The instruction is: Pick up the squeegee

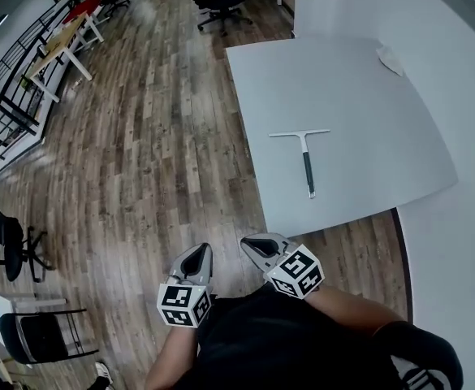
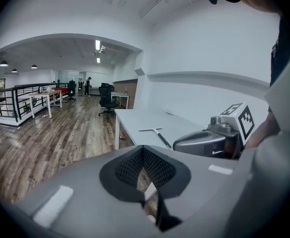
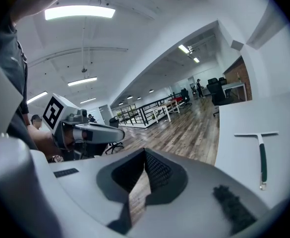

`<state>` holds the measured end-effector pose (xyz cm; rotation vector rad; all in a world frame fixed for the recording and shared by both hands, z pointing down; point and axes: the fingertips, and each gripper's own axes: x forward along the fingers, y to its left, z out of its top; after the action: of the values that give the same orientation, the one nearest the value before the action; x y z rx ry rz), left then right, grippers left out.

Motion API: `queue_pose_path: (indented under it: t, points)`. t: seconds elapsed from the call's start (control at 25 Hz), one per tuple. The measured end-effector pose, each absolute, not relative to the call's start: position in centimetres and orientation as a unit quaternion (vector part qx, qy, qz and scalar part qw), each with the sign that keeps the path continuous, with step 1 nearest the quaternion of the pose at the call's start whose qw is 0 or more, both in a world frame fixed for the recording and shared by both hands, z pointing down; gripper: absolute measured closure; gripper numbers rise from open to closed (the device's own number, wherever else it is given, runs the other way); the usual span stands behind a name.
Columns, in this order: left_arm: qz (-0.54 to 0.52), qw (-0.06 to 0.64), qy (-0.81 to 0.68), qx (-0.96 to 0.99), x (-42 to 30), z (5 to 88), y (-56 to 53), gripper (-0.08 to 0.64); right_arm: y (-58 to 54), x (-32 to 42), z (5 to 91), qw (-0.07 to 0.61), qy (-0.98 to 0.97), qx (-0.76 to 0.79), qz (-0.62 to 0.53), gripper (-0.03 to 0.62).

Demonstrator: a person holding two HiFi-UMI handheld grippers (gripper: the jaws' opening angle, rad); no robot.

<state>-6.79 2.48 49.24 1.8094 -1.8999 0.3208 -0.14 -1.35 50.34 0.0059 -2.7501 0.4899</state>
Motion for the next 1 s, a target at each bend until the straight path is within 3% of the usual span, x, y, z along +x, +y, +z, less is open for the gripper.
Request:
queue_pose_path:
  t: [0.48,1.0]
  points:
    - [0.175,0.274,-0.640,0.696,-1.9,50.6,-2.5,0.552,-7.5,6.9,52.3,0.141,-0.957,0.098,0.233,0.586]
    - [0.203,0.259,-0.532,0.780,3.9,51.9,-10.1,0.554,-12.2,15.8,54.7,0.145,-0.918,0.253,0.269,0.586]
